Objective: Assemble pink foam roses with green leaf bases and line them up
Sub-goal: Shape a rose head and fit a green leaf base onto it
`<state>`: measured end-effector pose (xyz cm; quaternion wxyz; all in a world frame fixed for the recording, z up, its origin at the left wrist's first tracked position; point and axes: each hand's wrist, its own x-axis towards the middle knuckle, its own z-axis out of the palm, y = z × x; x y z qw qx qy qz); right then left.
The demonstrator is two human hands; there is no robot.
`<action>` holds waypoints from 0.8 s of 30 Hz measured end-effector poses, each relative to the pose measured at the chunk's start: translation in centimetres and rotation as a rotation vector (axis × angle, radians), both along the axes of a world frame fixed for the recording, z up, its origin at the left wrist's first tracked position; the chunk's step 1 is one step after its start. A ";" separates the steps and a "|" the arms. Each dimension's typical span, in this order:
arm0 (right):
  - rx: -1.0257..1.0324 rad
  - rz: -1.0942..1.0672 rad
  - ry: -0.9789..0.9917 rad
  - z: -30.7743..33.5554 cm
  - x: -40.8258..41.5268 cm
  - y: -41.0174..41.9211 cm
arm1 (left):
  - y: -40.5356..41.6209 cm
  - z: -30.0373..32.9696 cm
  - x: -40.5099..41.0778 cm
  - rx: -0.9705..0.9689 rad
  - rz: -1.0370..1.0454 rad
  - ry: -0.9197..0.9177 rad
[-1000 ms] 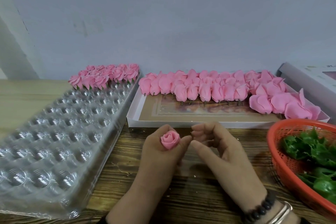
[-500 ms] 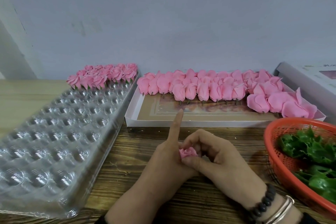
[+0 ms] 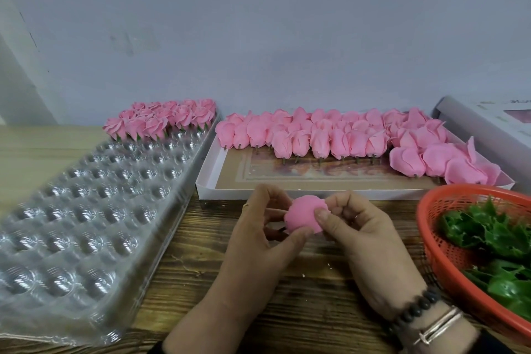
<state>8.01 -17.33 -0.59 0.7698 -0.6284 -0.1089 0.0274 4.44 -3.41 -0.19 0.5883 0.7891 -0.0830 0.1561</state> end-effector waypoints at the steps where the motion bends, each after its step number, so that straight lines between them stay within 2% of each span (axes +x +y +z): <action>1: 0.013 0.006 0.015 0.0 0.0 0.0 | 0.0 0.0 0.0 0.000 0.008 -0.005; 8: 0.061 0.005 0.096 -0.2 0.0 0.2 | 0.0 -0.3 0.1 0.043 -0.009 0.029; 14: 0.027 0.038 0.053 -0.1 -0.1 0.1 | 0.2 -0.4 0.4 -0.155 -0.060 0.109; 18: -0.139 0.044 -0.045 0.1 -0.2 0.1 | 0.3 -0.4 0.4 -0.348 -0.087 0.237; 21: -0.365 0.114 -0.233 -0.1 -0.2 -0.1 | 0.6 -0.2 0.5 -0.508 -0.127 0.349; 24: -0.515 0.212 -0.409 0.2 -0.3 -0.3 | 1.0 0.1 0.4 -0.570 -0.200 0.440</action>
